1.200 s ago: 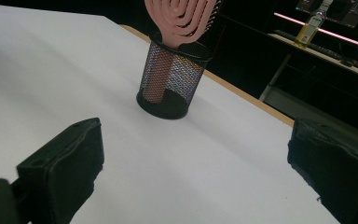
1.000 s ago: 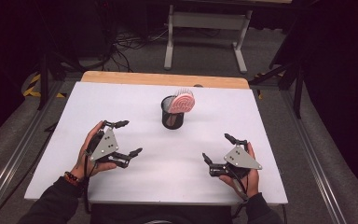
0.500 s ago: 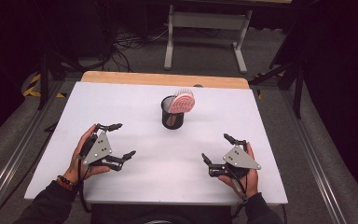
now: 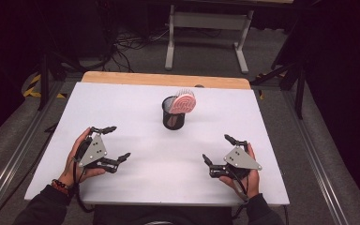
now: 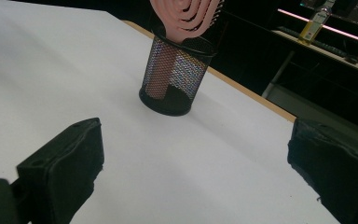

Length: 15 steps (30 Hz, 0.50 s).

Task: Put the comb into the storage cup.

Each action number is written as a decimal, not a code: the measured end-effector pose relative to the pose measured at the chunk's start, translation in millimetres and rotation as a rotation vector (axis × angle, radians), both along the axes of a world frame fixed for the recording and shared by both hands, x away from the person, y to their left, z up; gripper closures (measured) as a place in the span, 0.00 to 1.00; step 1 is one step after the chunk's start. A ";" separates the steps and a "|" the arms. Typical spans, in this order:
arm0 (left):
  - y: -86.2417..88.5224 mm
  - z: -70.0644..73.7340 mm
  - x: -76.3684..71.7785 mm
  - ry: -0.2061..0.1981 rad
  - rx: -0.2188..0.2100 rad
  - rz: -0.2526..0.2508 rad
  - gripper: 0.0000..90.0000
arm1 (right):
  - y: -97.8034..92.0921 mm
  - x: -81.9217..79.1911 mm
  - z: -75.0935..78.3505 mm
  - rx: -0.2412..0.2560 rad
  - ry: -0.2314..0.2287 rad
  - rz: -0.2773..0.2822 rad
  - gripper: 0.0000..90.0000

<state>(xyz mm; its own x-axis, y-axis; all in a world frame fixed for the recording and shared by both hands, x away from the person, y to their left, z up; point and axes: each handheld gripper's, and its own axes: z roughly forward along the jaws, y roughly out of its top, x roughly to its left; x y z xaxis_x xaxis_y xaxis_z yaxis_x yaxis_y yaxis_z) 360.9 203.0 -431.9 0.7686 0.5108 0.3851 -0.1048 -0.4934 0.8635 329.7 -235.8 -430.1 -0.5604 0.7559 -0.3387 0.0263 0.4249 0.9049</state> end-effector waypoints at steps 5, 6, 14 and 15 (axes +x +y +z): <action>6.0 -2.3 -2.1 0.001 0.000 0.015 0.07 | 0.9 -0.1 -0.4 -0.005 0.000 0.000 0.05; 8.3 -3.3 -2.6 0.003 0.000 0.018 0.07 | 1.2 -0.2 -0.4 -0.007 0.000 0.001 0.05; 19.5 -9.3 -5.9 0.018 -0.003 0.038 0.07 | 1.6 0.3 -1.3 -0.012 0.003 0.000 0.05; 20.5 -10.3 -5.8 0.020 0.002 0.038 0.06 | 1.8 0.3 -1.4 -0.014 0.004 -0.001 0.05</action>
<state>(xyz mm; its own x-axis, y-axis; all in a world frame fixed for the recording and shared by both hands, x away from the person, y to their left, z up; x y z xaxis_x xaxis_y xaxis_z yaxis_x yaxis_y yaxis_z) 355.1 223.4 -442.2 0.7562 0.5394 0.3705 -0.0682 -0.4981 0.8644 329.9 -234.1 -431.5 -0.5609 0.7514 -0.3475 0.0300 0.4379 0.8985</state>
